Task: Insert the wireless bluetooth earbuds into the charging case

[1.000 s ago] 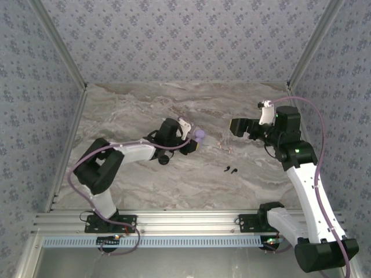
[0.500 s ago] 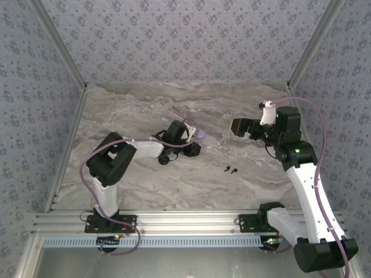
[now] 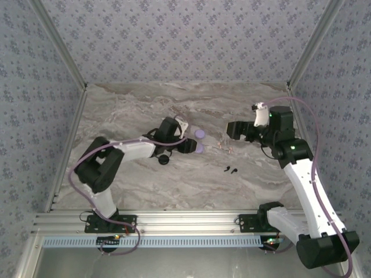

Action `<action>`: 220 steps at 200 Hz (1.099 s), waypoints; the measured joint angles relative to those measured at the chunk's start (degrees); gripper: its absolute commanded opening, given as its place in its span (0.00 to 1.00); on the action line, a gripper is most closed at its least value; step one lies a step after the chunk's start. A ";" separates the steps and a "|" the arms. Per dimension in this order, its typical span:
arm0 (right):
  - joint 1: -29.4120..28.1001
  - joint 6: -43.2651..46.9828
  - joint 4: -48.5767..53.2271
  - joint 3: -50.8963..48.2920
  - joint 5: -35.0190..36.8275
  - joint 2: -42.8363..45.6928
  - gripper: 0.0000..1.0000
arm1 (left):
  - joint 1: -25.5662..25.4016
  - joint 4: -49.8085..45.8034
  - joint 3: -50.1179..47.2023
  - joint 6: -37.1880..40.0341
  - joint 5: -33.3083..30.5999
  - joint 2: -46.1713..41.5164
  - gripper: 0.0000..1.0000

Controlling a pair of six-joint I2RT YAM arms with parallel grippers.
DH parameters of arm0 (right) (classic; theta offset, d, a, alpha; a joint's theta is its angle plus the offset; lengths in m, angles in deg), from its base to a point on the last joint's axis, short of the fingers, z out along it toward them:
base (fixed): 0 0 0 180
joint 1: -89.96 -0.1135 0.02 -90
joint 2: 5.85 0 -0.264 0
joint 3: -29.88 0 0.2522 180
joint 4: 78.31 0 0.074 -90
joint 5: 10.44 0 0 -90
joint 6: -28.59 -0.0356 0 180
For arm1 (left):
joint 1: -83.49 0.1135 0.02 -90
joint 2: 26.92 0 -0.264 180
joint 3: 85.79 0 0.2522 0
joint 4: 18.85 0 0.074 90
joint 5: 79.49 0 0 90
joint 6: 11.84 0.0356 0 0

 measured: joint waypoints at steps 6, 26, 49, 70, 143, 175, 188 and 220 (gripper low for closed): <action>-1.49 0.50 0.04 -0.02 0.17 -0.50 0.96 | 0.55 0.00 -0.35 -0.02 0.00 -2.10 0.63; -8.13 4.15 -0.37 -0.02 1.66 -2.45 0.96 | 3.56 0.46 -1.95 -0.11 0.02 -9.25 0.67; -16.09 12.09 -2.01 -0.09 2.78 -5.70 0.99 | 9.64 1.07 -4.33 -1.16 0.09 -16.50 0.70; -20.59 23.39 -3.58 -0.09 2.27 -9.66 1.00 | 15.61 1.01 -7.08 -3.15 -0.02 -21.33 0.71; -29.22 64.50 0.63 16.74 0.17 -36.54 1.00 | 31.12 -4.81 -20.59 -11.69 -4.98 -38.21 0.86; -32.79 73.94 2.12 26.23 1.64 -48.52 0.96 | 36.37 -8.41 -24.48 -13.86 -6.25 -44.98 0.89; -33.97 76.26 2.49 29.16 2.12 -52.98 0.94 | 37.92 -9.97 -25.42 -14.03 -6.43 -47.08 0.90; -35.78 80.08 3.61 35.10 3.52 -62.34 0.83 | 40.89 -12.98 -27.45 -14.03 -6.45 -51.12 0.92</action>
